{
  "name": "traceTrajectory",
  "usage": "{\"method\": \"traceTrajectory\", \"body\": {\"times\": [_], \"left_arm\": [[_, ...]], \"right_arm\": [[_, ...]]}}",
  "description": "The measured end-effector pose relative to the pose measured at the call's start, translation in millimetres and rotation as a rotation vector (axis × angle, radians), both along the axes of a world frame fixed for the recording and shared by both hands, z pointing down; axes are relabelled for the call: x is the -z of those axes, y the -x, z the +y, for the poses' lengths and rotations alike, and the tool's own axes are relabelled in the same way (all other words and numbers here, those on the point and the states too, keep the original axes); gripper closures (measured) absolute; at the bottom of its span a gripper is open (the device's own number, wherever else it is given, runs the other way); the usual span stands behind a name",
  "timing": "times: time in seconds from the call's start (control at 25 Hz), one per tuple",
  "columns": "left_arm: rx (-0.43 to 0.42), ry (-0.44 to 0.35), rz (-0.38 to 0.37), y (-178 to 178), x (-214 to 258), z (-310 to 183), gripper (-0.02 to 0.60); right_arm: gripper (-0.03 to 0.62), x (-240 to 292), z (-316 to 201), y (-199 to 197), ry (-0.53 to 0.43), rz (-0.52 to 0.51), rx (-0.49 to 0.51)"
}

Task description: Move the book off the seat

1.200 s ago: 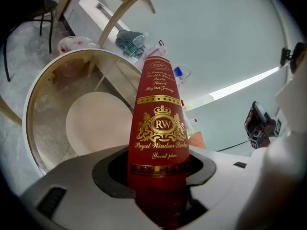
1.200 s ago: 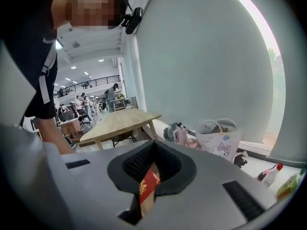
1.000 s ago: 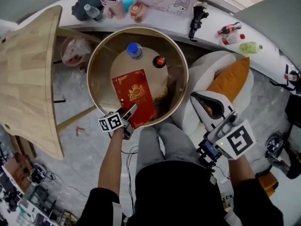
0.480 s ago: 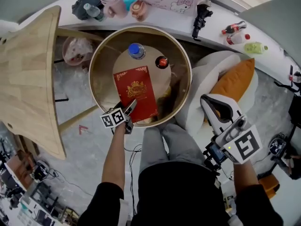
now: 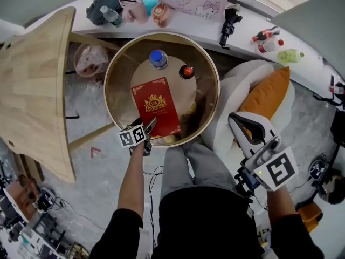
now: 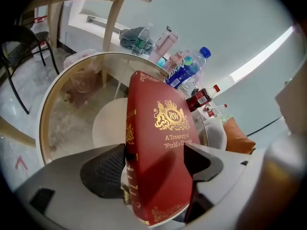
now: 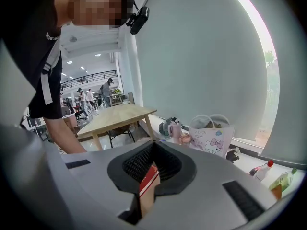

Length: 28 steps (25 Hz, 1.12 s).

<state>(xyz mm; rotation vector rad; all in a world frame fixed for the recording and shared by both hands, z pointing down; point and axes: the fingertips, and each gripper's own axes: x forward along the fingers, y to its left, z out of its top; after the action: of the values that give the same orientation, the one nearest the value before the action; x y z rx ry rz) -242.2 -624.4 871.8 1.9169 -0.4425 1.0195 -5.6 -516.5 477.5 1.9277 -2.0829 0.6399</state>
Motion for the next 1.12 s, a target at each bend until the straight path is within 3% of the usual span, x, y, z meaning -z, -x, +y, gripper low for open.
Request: {"method": "traceTrajectory", "body": {"times": [0.28, 0.4, 0.56, 0.64, 0.76, 0.88, 1.0, 1.12], "left_arm": [[0.009, -0.050, 0.018, 26, 33, -1, 0.199], [0.035, -0.094, 0.053, 46, 68, -2, 0.214], [0.134, -0.258, 0.238, 65, 163, -6, 0.447], [0.172, -0.351, 0.322, 72, 217, -4, 0.518], [0.172, -0.447, 0.474, 75, 300, 8, 0.528], [0.098, -0.494, 0.603, 70, 372, 32, 0.528], [0.020, -0.539, 0.664, 69, 417, 56, 0.548], [0.006, -0.583, 0.707, 75, 445, 70, 0.549]], "right_arm": [[0.583, 20, 20, 30, -0.013, 0.040, 0.012], [0.583, 38, 31, 49, -0.031, 0.048, 0.021], [0.583, 75, 37, 70, -0.098, 0.089, 0.031], [0.583, 91, 42, 77, -0.129, 0.102, 0.024], [0.583, 112, 49, 89, -0.156, 0.123, 0.026], [0.583, 128, 57, 104, -0.185, 0.125, 0.041], [0.583, 139, 59, 120, -0.223, 0.124, 0.058], [0.583, 143, 59, 135, -0.237, 0.139, 0.093]]}}
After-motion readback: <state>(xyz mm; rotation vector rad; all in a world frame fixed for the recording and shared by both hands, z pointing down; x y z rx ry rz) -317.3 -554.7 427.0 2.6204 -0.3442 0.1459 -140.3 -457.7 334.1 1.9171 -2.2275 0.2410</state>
